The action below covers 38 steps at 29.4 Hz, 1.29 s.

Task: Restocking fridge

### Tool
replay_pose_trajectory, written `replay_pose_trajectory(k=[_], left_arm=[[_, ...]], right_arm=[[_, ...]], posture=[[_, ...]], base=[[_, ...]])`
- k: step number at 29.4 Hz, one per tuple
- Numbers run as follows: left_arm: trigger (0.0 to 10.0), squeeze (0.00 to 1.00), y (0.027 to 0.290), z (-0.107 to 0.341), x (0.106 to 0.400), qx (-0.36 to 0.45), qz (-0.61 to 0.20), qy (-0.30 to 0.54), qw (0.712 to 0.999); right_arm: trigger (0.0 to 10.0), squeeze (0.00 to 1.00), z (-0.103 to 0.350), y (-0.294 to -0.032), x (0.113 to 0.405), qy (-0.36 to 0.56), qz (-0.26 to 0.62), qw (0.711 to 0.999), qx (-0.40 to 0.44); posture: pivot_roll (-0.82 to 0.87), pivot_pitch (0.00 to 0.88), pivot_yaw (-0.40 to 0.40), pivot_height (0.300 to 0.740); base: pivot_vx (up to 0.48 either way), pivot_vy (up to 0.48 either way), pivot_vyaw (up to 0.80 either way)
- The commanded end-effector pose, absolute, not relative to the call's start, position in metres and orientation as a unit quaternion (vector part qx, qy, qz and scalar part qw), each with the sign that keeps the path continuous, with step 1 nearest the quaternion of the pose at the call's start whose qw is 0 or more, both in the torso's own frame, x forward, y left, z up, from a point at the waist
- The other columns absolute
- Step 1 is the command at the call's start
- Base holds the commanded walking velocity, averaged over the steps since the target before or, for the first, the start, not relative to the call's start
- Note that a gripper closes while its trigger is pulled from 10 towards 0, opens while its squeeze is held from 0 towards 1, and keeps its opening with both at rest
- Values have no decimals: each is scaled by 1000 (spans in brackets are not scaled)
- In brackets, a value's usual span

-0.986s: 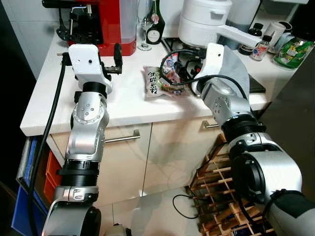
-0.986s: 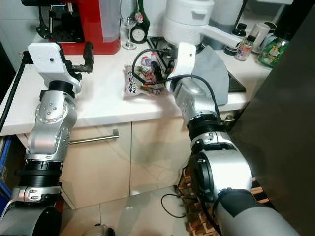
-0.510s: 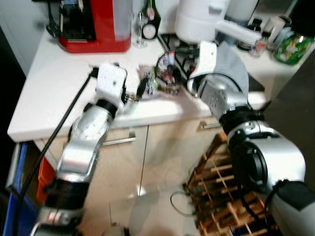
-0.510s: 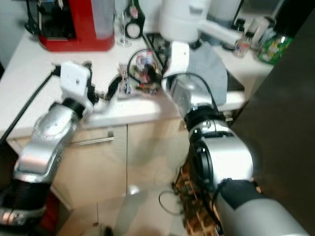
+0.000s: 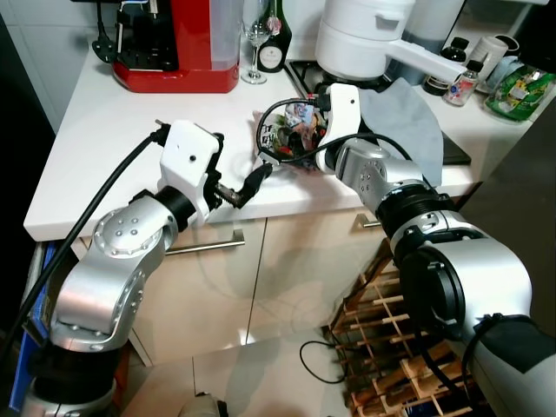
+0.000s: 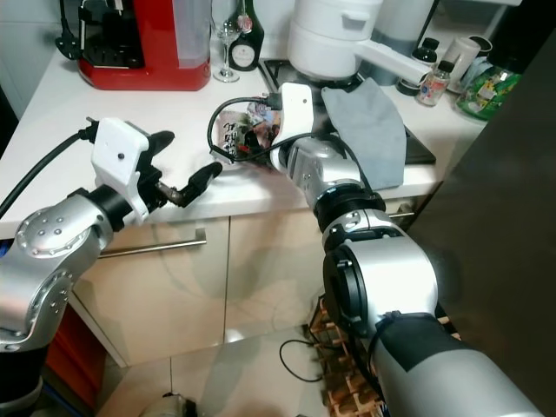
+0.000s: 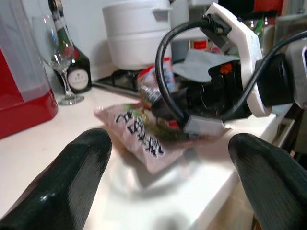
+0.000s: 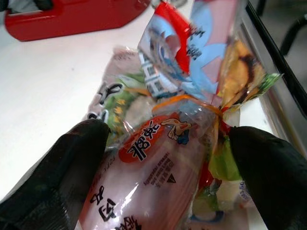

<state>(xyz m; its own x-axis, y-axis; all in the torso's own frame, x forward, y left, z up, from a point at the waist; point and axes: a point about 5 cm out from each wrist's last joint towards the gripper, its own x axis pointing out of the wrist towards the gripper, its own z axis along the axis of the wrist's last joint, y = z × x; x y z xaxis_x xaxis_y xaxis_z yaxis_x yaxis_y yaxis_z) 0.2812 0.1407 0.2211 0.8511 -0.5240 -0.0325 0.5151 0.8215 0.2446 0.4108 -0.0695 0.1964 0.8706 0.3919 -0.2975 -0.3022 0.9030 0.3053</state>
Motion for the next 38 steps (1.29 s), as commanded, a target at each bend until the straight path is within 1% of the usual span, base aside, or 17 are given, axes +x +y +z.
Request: replay_pose_trajectory(k=[1,6,7,8,9,19,22,28,29,30,31,35,38], left_arm=[[10000,0,140,222,276,125,-283,-9,951],[10000,0,141,224,276,121,-281,-3,952],[10000,0,141,223,276,111,-281,9,953],[10000,0,141,223,276,111,-281,9,953],[10000,0,141,221,276,103,-281,21,954],[10000,0,141,222,275,73,-270,32,959],[10000,0,136,215,273,66,-278,52,957],[10000,0,126,209,277,61,-294,61,952],[10000,0,124,209,277,59,-299,61,950],[10000,0,121,207,279,59,-304,62,949],[10000,0,121,207,279,59,-304,62,949],[10000,0,117,205,284,58,-303,62,949],[10000,0,115,205,288,53,-302,55,950]], right_arm=[[10000,0,176,-69,404,231,164,944,166],[10000,0,163,-67,400,250,163,939,169],[1255,0,158,-66,398,259,160,937,175],[1255,0,158,-66,398,259,160,937,175],[0,0,156,-66,397,262,160,936,174],[0,0,147,-71,395,268,154,934,177],[0,0,139,-75,392,275,145,933,179],[0,0,137,-84,393,266,128,936,192],[0,0,139,-86,395,255,122,938,201],[0,0,147,-90,399,229,118,947,194],[0,0,147,-90,399,229,118,947,194],[0,0,176,-94,410,149,133,968,152],[0,0,197,-101,416,84,125,984,97]], posture=[[197,17,-99,740],[206,14,-97,740],[209,12,-98,740],[209,12,-98,740],[210,10,-101,740],[213,22,-111,740],[185,36,-101,740],[164,37,-91,740],[158,31,-90,740],[149,23,-90,740],[149,23,-90,740],[136,0,-92,740],[126,0,-91,740]], base=[[0,0,0],[0,0,0],[0,0,0],[0,0,0],[0,0,0],[0,0,0],[0,0,0],[0,0,0],[0,0,0],[0,0,0],[0,0,0],[0,0,0],[0,0,0]])
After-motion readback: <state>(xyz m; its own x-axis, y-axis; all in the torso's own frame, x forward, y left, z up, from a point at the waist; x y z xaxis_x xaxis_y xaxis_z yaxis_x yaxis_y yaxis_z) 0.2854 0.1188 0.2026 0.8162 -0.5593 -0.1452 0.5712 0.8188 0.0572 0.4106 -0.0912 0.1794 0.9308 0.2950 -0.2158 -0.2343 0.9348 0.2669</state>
